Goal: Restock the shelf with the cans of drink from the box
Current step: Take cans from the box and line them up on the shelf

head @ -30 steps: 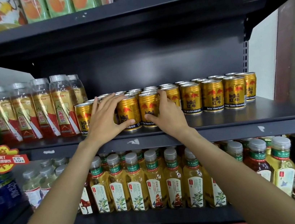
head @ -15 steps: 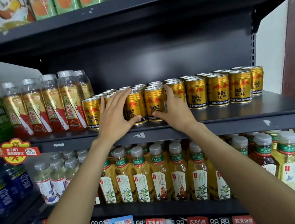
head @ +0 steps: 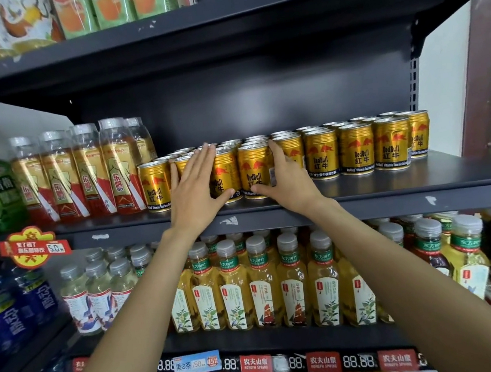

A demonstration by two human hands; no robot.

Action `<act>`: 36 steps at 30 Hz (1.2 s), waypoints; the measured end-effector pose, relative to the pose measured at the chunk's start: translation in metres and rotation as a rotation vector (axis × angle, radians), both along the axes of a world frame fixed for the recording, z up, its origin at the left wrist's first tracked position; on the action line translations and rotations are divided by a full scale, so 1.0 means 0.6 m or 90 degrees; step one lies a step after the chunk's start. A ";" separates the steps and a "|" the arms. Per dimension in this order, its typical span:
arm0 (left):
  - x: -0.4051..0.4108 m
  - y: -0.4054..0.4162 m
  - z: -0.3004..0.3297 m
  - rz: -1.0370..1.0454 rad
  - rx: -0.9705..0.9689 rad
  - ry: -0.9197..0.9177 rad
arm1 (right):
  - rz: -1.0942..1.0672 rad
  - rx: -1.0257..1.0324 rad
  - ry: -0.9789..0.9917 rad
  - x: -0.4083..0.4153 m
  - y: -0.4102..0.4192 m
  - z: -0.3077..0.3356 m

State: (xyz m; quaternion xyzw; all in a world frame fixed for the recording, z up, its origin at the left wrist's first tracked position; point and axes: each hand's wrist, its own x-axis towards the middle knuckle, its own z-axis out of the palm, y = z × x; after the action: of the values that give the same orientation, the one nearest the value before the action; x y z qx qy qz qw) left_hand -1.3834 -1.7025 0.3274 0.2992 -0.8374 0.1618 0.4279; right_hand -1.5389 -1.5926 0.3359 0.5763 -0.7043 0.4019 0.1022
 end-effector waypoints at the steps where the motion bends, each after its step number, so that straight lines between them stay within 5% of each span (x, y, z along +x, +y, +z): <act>1: -0.002 0.008 -0.002 0.004 0.006 0.011 | 0.001 0.014 0.001 -0.001 0.005 0.001; 7: -0.007 0.112 -0.024 -0.068 0.049 0.234 | 0.036 -0.169 -0.001 0.004 0.070 -0.032; 14: 0.008 0.240 -0.150 -0.235 -0.053 0.430 | 0.152 -0.431 -0.116 0.047 0.221 -0.177; 18: 0.039 0.282 -0.301 -0.267 0.211 0.372 | 0.149 -0.219 -0.138 0.041 0.298 -0.317; 21: 0.072 0.310 -0.433 -0.185 0.500 0.128 | 0.109 0.036 -0.194 0.022 0.356 -0.452; 24: 0.096 0.342 -0.544 -0.125 0.640 -0.047 | 0.035 0.275 -0.229 0.010 0.413 -0.575; 28: 0.088 0.386 -0.659 -0.103 0.885 0.012 | -0.027 0.457 -0.218 0.017 0.462 -0.671; 36: -0.013 0.456 -0.795 -0.074 1.010 -0.138 | -0.135 0.599 0.166 -0.002 0.448 -0.748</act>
State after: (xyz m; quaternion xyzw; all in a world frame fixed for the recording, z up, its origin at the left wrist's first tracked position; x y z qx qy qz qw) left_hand -1.3909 -1.4289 -0.1497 0.4529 -0.7540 -0.4757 0.0120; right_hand -1.5402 -1.3238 -0.1131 0.5309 -0.8451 -0.0474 -0.0411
